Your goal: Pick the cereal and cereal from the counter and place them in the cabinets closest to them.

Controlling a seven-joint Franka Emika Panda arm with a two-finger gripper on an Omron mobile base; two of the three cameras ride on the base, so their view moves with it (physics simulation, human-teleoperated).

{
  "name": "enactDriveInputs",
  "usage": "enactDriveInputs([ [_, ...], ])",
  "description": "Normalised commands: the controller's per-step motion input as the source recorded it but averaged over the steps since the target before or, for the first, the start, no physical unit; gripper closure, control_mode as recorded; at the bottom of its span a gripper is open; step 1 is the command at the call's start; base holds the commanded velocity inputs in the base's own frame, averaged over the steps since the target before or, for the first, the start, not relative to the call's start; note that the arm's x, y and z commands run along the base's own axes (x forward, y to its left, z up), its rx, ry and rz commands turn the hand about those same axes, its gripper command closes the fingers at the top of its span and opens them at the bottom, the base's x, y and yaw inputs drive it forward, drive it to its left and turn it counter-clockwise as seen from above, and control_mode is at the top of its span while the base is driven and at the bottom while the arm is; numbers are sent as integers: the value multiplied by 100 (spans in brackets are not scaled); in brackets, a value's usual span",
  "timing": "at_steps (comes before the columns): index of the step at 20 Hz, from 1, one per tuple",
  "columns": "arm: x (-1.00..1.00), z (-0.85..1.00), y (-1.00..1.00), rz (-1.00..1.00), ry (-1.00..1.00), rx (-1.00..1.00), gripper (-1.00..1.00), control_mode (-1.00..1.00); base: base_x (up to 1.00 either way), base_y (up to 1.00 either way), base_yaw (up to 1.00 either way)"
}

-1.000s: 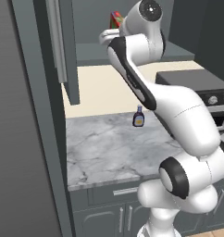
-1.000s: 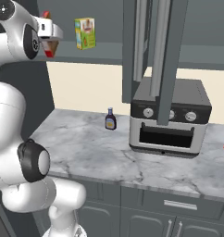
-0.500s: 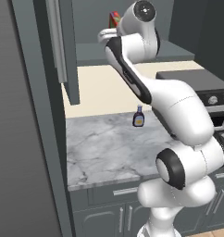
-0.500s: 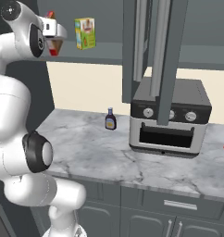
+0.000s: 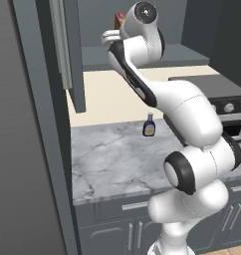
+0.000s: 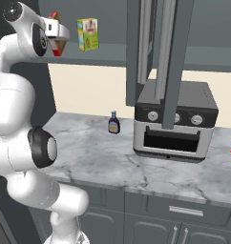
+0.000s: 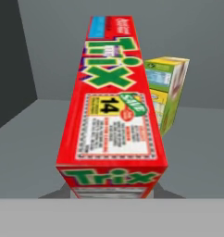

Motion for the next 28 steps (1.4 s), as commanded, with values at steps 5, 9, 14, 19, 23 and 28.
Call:
enactDriveInputs([
  [5, 3, 0, 3, -1, 0, 0, 100, -100, 0, 0, 0],
  [9, 2, 0, 15, 0, 0, -1, 100, -100, 0, 0, 0],
  [14, 5, 0, 9, 0, 0, 0, 100, -100, 0, 0, 0],
  [19, 0, 0, 0, 0, 0, 0, 100, -100, 0, 0, 0],
  [23, 8, 0, 0, 0, 0, 0, 100, -100, 0, 0, 0],
  [28, 26, 0, 0, 0, 0, 0, 100, -100, 0, 0, 0],
])
